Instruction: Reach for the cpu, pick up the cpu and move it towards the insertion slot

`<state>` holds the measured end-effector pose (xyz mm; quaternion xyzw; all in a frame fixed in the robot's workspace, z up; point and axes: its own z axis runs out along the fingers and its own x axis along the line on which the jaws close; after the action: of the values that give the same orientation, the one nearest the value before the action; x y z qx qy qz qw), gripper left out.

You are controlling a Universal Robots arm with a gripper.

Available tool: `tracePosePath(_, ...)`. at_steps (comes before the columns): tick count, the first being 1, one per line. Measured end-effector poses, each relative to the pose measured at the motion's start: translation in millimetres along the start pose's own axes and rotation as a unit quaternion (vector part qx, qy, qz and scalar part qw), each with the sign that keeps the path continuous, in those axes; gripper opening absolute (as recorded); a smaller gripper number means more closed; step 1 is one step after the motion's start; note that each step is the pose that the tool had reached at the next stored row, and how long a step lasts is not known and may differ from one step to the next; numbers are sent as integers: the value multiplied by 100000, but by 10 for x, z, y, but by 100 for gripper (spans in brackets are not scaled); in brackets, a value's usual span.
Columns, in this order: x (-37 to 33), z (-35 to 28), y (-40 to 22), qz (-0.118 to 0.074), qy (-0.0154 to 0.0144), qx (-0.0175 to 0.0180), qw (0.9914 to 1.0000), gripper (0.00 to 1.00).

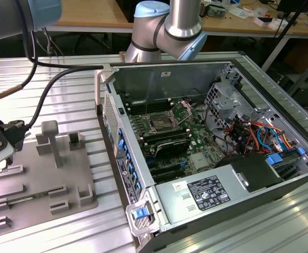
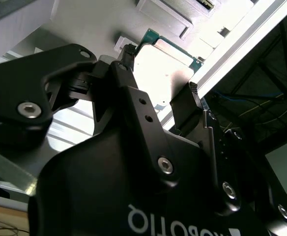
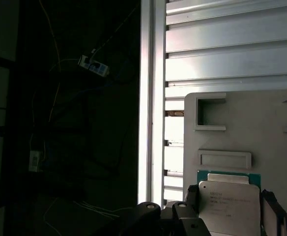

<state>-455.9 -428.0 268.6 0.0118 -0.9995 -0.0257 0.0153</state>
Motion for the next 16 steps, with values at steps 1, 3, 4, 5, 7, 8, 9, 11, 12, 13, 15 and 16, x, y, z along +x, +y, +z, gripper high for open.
tracePosePath(1,0,-1,0,-1,1,-1,100000,55)
tracePosePath(3,0,-1,0,1,3,0,100000,55)
tracePosePath(4,0,-2,0,0,2,-1,100000,55)
tracePosePath(5,0,-2,0,-1,1,-1,100000,55)
tracePosePath(7,1,-10,0,3,21,12,100000,55)
tracePosePath(8,1,-17,1,3,17,7,100000,55)
tracePosePath(9,1,-27,1,2,9,2,100000,55)
tracePosePath(11,1,-34,2,0,-10,-5,100000,55)
tracePosePath(12,2,-42,2,2,10,4,100000,55)
tracePosePath(13,2,-48,2,1,13,6,100000,55)
tracePosePath(15,2,-64,4,3,6,-1,100000,55)
tracePosePath(16,2,-73,4,0,4,2,100000,55)
